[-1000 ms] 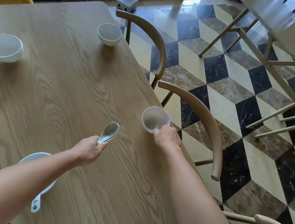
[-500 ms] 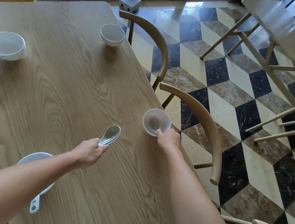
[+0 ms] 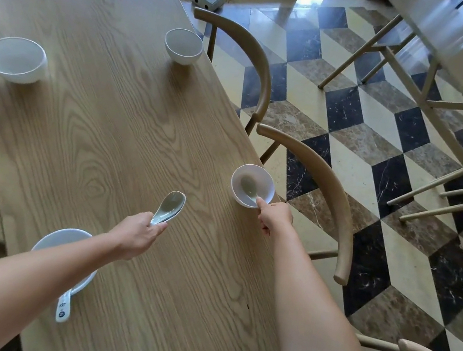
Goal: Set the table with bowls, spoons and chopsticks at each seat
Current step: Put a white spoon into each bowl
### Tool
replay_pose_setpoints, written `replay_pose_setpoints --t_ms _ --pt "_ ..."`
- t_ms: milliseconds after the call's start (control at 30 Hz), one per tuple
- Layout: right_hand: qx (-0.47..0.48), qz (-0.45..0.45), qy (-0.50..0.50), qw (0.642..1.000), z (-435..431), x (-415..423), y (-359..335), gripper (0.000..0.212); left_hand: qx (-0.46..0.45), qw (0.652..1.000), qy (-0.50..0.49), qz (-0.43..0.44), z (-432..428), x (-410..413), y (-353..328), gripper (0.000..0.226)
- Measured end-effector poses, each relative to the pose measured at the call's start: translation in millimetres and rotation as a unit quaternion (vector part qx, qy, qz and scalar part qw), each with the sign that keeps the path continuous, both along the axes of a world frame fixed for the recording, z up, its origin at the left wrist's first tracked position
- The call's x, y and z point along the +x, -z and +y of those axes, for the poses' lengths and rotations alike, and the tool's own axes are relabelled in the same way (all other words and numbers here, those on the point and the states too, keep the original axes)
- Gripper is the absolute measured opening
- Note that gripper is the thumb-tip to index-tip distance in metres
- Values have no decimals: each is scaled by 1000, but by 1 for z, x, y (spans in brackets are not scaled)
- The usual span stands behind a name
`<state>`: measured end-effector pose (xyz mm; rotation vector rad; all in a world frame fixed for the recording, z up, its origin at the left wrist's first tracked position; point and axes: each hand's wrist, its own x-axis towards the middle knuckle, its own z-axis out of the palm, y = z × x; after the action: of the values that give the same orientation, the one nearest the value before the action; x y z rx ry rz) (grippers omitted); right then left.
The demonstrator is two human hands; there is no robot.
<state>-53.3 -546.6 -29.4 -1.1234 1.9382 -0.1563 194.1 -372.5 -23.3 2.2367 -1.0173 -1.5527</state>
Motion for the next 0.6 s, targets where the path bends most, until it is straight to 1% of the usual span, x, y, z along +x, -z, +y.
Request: replay_pose_setpoints --t_ms 233,367,433,533,600 --pt "-9 -3 31 999 2 7 4 43 -3 1000 -17 15 8 5 4 33" --pt "-15 -30 69 997 6 5 -1 49 -12 999 -26 20 14 9 0 33" --pt "-18 -28 79 996 10 3 -5 51 -17 999 -23 20 17 10 -3 34" --pt "-40 25 81 996 21 -3 -15 47 -26 999 -18 26 23 12 -11 34" --pt "-55 69 80 993 30 -10 -24 49 -38 999 -14 23 25 12 -18 34"
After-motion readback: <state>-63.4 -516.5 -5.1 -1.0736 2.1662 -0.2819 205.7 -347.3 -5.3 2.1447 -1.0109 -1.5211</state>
